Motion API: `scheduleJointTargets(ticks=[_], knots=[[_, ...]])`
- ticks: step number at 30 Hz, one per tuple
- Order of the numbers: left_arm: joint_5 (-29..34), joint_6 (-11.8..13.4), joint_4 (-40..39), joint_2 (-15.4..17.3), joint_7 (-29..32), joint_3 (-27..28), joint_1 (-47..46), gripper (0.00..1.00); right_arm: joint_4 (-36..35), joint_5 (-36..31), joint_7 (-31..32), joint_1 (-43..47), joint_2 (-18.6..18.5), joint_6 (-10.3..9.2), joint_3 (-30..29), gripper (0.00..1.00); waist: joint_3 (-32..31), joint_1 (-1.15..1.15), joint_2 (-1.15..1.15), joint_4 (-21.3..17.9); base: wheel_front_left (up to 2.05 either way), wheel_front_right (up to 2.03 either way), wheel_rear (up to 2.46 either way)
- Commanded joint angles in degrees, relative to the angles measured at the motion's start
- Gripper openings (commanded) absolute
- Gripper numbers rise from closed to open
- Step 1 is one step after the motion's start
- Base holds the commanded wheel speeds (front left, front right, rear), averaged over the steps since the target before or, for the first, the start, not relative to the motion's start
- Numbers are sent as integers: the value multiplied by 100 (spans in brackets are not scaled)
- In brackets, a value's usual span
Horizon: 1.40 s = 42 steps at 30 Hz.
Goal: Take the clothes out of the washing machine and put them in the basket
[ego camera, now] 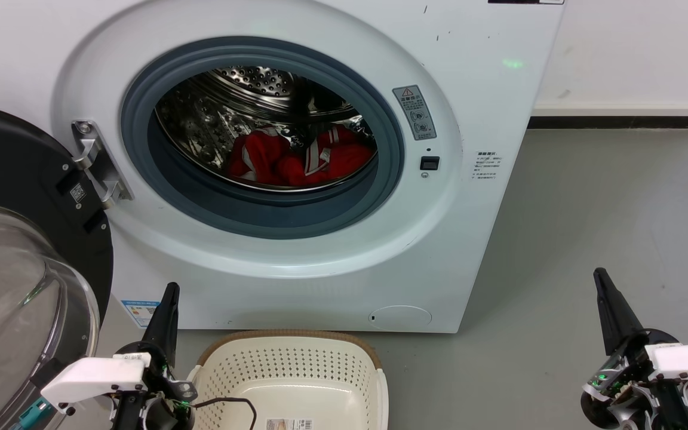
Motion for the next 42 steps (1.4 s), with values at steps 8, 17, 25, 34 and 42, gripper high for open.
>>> scheduleJointTargets(ticks=[8, 17, 25, 34, 42], knots=[[-12, -22, -2, -12, 9, 17, -34, 0, 11, -25, 2, -70, 17, 0, 3, 0, 0, 0, 0, 0, 0, 0, 0], [-12, -22, -2, -12, 9, 17, -34, 0, 11, -25, 2, -70, 17, 0, 3, 0, 0, 0, 0, 0, 0, 0, 0], [-12, -22, -2, -13, 9, 17, -34, 0, 11, -25, 2, -70, 17, 0, 3, 0, 0, 0, 0, 0, 0, 0, 0], [-12, -22, -2, -13, 9, 16, -34, 0, 11, -25, 2, -70, 17, 0, 3, 0, 0, 0, 0, 0, 0, 0, 0], [-12, -22, -2, -13, 10, 16, -34, 0, 11, -25, 2, -70, 17, 0, 4, 0, 0, 0, 0, 0, 0, 0, 0]])
